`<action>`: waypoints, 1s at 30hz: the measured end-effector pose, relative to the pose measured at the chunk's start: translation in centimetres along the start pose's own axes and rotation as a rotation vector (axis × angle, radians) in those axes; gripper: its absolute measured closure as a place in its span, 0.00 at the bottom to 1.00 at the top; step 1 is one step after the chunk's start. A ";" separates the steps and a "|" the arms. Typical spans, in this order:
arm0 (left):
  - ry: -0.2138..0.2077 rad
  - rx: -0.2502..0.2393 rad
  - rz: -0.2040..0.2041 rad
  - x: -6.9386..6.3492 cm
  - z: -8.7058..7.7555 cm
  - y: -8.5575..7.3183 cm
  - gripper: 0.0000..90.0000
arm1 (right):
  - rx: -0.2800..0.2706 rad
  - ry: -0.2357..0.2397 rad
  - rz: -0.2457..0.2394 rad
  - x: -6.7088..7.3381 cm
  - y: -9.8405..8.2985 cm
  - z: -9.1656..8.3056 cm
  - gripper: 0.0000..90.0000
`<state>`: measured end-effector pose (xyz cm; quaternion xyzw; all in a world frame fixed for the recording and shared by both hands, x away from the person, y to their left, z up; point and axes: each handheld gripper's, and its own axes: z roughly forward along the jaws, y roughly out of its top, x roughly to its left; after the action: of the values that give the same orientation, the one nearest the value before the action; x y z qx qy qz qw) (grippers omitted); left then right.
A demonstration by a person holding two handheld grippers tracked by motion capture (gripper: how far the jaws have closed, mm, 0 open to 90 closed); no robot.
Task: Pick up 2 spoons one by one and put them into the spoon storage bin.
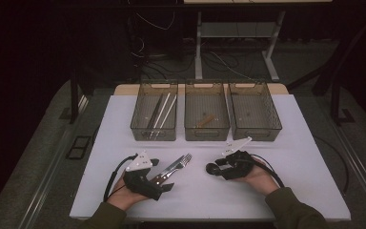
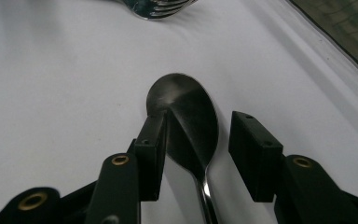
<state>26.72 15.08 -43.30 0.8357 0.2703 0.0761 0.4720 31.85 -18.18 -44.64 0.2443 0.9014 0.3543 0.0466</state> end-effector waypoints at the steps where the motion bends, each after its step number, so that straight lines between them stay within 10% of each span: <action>1: -0.001 0.000 0.000 0.0 0.0 0.0 0.00 | 0.004 -0.001 -0.010 0.1 0.0 0.0 0.64; 6: -0.002 0.002 0.002 0.0 0.1 0.0 0.00 | 0.030 -0.019 -0.090 0.5 0.1 0.0 0.68; 30: 0.010 0.008 0.002 0.0 0.1 0.0 0.00 | 0.048 0.028 -0.136 0.5 -0.1 -0.7 0.92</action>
<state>26.74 15.02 -43.31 0.8375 0.2720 0.0799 0.4672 31.19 -18.46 -44.11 0.1785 0.9248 0.3320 0.0524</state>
